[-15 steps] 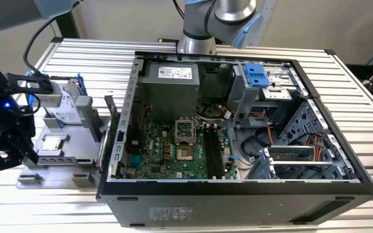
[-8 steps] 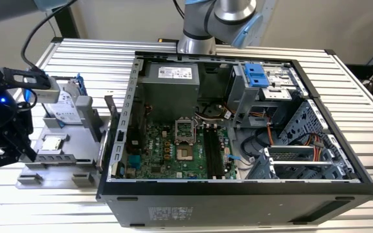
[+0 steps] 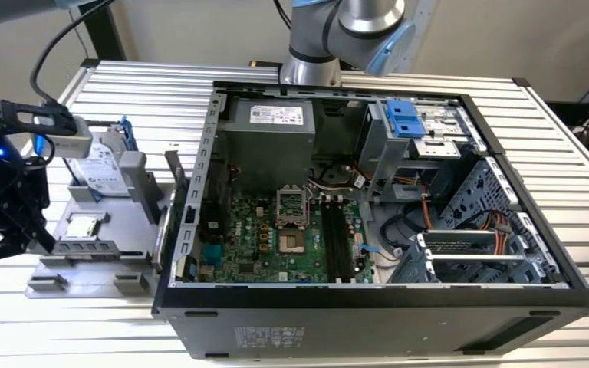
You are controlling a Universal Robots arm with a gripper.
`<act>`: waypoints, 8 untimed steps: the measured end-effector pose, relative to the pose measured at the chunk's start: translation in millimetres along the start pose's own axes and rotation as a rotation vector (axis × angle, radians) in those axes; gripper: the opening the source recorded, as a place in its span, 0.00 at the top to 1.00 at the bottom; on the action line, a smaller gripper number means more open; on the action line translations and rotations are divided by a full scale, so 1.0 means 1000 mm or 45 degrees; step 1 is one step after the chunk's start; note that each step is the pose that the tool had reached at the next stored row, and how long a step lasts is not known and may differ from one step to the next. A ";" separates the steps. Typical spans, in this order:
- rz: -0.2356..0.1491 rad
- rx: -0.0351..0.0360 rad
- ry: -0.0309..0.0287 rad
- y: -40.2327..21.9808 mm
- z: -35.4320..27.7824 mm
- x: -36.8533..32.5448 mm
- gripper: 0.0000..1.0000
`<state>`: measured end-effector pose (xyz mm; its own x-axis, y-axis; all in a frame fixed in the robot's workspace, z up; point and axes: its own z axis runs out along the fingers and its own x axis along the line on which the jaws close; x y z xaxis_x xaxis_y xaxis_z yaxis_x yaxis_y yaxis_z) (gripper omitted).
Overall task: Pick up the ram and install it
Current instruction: 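Pick up the ram and move it above insertion slot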
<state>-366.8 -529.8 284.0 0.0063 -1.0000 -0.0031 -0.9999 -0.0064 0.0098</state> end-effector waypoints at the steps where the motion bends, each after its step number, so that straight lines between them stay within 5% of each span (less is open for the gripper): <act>1: 0.000 0.0002 -0.0002 0.0000 -0.0008 0.0000 1.00; 8: 0.002 0.0000 0.0000 0.0001 -0.0088 0.0000 1.00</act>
<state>-366.8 -529.7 292.9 0.0050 -1.0000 -0.0031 -0.9999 -0.0050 0.0098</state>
